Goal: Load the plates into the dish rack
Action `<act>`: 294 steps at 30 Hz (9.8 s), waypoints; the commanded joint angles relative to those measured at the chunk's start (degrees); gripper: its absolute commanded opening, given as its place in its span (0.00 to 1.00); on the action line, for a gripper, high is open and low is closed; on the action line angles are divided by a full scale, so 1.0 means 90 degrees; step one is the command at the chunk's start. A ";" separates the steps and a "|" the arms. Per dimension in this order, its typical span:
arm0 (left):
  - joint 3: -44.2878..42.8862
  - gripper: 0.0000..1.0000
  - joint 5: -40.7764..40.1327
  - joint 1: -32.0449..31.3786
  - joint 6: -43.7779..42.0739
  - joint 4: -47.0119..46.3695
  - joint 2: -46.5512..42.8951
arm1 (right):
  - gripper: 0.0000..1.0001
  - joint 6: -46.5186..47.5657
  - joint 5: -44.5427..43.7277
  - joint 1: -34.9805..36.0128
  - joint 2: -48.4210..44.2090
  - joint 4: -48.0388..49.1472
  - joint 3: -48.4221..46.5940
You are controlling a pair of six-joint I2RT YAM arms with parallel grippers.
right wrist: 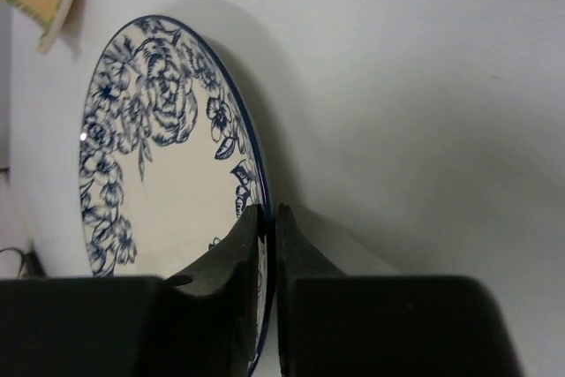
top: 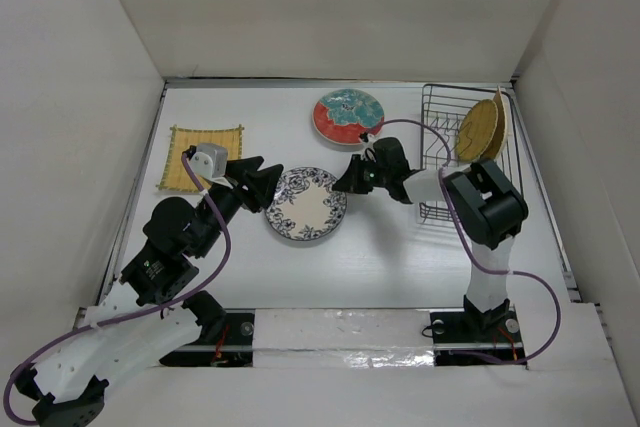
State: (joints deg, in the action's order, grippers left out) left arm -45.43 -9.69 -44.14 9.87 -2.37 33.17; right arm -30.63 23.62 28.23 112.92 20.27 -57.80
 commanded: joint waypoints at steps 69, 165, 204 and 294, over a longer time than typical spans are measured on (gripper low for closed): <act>0.0067 0.47 0.0305 0.0012 0.0105 -0.0400 -0.0248 | 0.00 0.5063 -0.7252 -0.2659 -0.3095 -0.2213 -0.2992; -0.0011 0.42 0.0227 0.0012 0.0183 -0.0332 -0.0521 | 0.59 -0.4243 -0.4666 -0.0666 0.1202 -0.1647 -0.2650; 0.0009 0.43 0.0198 0.0012 0.0124 -0.0352 -0.0560 | 0.00 -0.0426 -0.4820 -0.0987 -0.3903 -0.0326 -0.0755; 0.0126 0.00 -0.0348 0.0012 0.0134 -0.0420 -0.0580 | 0.00 0.1491 -0.3436 0.0016 -0.2793 -0.1983 -0.2493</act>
State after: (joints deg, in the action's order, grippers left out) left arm -45.10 -10.63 -44.14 11.11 -3.33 29.15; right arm -11.42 -17.65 22.94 83.83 -6.35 -81.34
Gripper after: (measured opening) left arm 0.003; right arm 0.010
